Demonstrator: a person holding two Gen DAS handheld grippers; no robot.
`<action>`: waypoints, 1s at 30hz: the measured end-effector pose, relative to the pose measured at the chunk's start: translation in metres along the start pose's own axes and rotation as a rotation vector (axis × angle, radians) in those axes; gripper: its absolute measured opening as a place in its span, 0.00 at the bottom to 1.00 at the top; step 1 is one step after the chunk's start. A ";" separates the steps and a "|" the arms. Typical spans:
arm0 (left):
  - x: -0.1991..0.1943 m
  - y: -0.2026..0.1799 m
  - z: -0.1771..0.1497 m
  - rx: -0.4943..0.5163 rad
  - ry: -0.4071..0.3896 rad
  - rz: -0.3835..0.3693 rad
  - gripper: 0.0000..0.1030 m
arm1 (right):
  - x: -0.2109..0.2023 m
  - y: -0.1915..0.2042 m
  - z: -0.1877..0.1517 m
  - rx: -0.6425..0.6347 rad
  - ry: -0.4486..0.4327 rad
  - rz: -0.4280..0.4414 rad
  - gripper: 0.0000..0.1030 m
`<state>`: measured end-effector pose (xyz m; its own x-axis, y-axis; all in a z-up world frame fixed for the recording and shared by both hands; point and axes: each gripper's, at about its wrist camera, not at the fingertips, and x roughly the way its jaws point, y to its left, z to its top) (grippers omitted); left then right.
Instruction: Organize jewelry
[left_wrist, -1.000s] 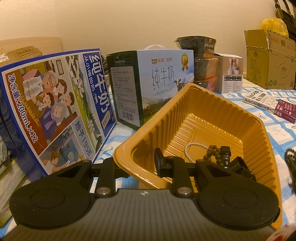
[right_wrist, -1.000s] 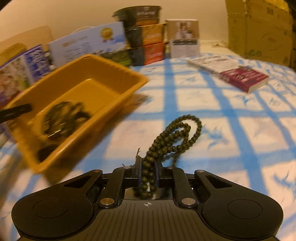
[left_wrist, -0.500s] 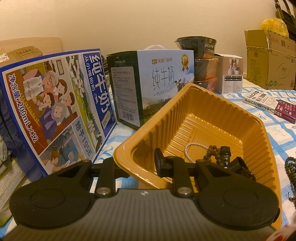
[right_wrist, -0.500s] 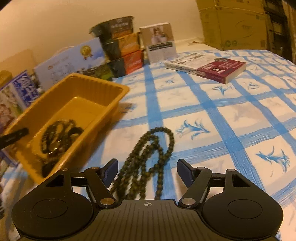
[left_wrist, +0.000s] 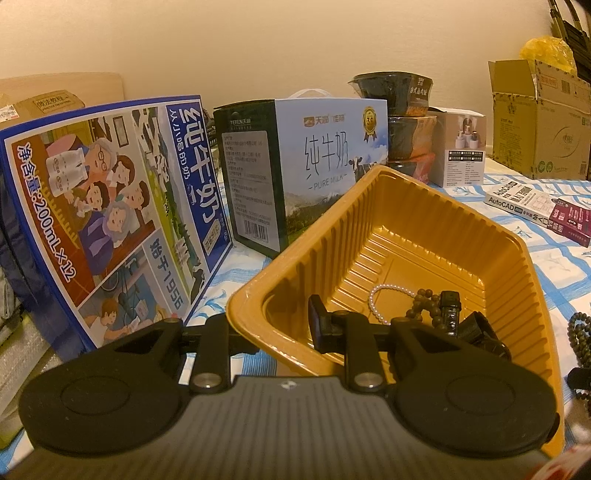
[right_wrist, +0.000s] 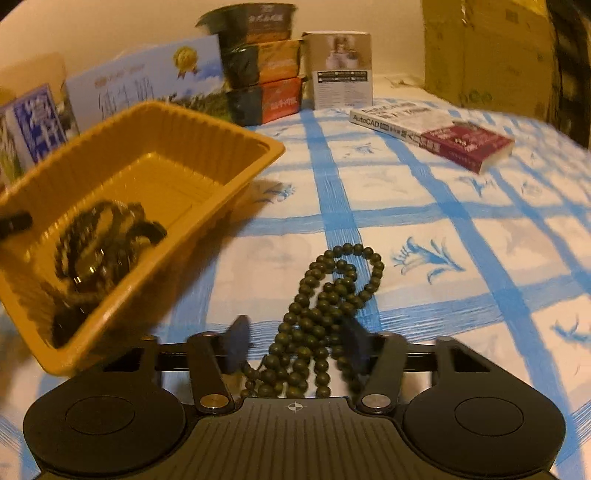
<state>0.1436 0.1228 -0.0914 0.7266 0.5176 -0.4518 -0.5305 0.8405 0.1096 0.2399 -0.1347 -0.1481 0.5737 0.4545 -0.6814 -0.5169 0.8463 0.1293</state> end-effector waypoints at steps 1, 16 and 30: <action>0.000 0.000 0.000 -0.001 0.001 0.000 0.22 | 0.001 -0.001 -0.002 -0.003 0.000 -0.002 0.46; 0.000 0.000 0.000 -0.001 0.001 0.000 0.22 | -0.001 -0.013 -0.001 0.027 0.018 0.004 0.13; 0.000 0.000 0.000 -0.001 0.001 0.000 0.22 | -0.020 -0.017 0.012 0.048 -0.020 0.042 0.07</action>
<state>0.1437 0.1234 -0.0913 0.7266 0.5171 -0.4525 -0.5308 0.8406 0.1082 0.2453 -0.1552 -0.1277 0.5651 0.4945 -0.6604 -0.5095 0.8388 0.1921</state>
